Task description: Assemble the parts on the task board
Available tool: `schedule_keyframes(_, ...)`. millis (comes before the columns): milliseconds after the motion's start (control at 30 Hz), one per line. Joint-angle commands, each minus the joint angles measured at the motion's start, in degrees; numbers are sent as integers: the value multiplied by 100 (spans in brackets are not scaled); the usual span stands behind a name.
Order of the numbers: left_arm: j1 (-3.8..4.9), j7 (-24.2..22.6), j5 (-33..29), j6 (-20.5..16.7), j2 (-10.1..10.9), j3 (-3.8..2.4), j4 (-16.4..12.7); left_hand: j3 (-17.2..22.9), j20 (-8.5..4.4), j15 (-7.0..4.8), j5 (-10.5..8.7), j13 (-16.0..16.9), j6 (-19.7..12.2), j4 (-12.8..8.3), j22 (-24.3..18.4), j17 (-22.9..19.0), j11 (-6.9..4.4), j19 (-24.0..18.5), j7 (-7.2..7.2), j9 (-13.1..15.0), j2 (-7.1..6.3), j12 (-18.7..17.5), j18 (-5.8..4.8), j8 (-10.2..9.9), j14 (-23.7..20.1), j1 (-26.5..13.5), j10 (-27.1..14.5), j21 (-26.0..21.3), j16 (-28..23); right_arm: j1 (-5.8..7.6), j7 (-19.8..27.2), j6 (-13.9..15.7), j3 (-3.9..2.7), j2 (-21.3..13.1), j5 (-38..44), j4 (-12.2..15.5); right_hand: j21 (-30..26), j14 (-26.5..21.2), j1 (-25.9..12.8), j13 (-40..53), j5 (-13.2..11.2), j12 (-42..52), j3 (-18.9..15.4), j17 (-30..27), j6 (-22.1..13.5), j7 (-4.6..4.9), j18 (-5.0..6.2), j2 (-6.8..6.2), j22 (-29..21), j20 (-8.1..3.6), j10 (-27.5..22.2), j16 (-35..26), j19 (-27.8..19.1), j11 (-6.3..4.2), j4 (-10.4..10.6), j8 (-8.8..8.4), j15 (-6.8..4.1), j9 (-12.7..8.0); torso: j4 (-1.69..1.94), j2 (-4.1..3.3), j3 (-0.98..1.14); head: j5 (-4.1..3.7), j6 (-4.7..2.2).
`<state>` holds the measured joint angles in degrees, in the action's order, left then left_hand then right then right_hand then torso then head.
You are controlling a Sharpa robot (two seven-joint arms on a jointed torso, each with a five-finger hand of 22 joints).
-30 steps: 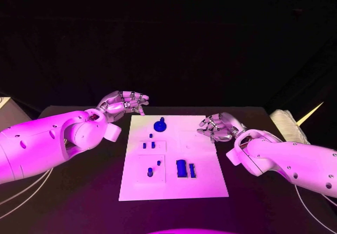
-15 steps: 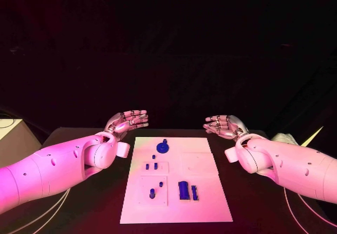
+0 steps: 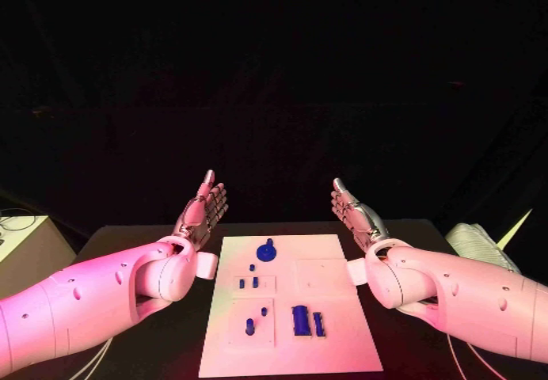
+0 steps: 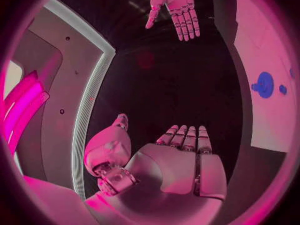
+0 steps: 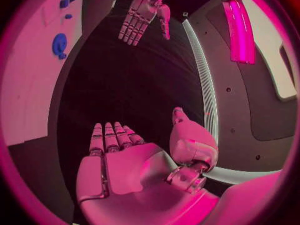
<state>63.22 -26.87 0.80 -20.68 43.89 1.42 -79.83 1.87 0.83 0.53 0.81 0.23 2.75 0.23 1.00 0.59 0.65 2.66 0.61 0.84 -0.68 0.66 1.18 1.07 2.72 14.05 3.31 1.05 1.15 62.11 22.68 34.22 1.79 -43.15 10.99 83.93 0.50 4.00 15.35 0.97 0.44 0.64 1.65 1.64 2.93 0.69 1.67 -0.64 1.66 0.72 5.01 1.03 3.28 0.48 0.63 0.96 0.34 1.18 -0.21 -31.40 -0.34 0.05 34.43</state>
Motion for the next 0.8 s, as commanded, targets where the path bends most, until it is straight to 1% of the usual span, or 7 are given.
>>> schedule_keyframes(33,-97,-187,-46,-1223,17,-41,-338,-187,-83,-53,-81,-23,-275,-23,-100,-59,-65,-266,-61,-84,68,-66,-118,-107,-272,-1405,-331,-105,-115,-95,566,751,-81,-82,-828,307,-50,-400,-1535,-97,-44,-64,-165,-164,-293,-69,-167,64,-166,-72,-501,-103,-328,-48,-63,-96,-34,-118,21,22,34,-5,-5)
schedule_keyframes(67,-112,-194,-48,-1301,21,-48,-385,-187,-83,-53,-81,-23,-275,-23,-100,-59,-65,-266,-61,-84,68,-66,-118,-107,-272,-1405,-331,-105,-115,-109,586,782,-94,-92,-864,346,-50,-400,-1535,-97,-44,-64,-165,-164,-293,-69,-167,64,-166,-72,-501,-103,-328,-48,-63,-96,-34,-118,21,22,34,-5,-5)
schedule_keyframes(167,-199,-238,-62,-1770,48,-90,-667,-187,-83,-53,-81,-23,-275,-23,-100,-59,-65,-266,-61,-84,68,-66,-118,-107,-272,-1405,-331,-105,-115,-175,683,942,-159,-140,-1045,544,-50,-400,-1535,-97,-44,-64,-165,-164,-293,-69,-167,64,-166,-72,-501,-103,-328,-48,-63,-96,-34,-118,21,22,34,-5,-5)
schedule_keyframes(200,-219,-248,-66,-1878,54,-100,-731,-187,-83,-53,-81,-23,-275,-23,-100,-59,-65,-266,-61,-84,68,-66,-118,-107,-272,-1405,-331,-105,-115,-186,698,967,-169,-147,-1073,574,-50,-400,-1535,-97,-44,-64,-165,-164,-293,-69,-167,64,-166,-72,-501,-103,-328,-48,-63,-96,-34,-118,21,22,34,-5,-5)
schedule_keyframes(300,-266,-273,-73,-2133,68,-123,-885,-187,-83,-53,-81,-23,-275,-23,-100,-59,-65,-266,-61,-84,68,-66,-118,-107,-272,-1405,-331,-105,-115,-195,712,990,-179,-154,-1099,603,-50,-400,-1535,-97,-44,-64,-165,-164,-293,-69,-167,64,-166,-72,-501,-103,-328,-48,-63,-96,-34,-118,21,22,34,-5,-5)
schedule_keyframes(400,-299,-289,-79,-2308,78,-138,-990,-187,-83,-53,-81,-23,-275,-23,-100,-59,-65,-266,-61,-84,68,-66,-118,-107,-272,-1405,-331,-105,-115,-195,712,990,-179,-154,-1099,603,-50,-400,-1535,-97,-44,-64,-165,-164,-293,-69,-167,64,-166,-72,-501,-103,-328,-48,-63,-96,-34,-118,21,22,34,-5,-5)
schedule_keyframes(800,-306,-292,-80,-2344,80,-142,-1012,-187,-83,-53,-81,-23,-275,-23,-100,-59,-65,-266,-61,-84,68,-66,-118,-107,-272,-1405,-331,-105,-115,-195,712,990,-179,-154,-1099,603,-50,-400,-1535,-97,-44,-64,-165,-164,-293,-69,-167,64,-166,-72,-501,-103,-328,-48,-63,-96,-34,-118,21,22,34,-5,-5)
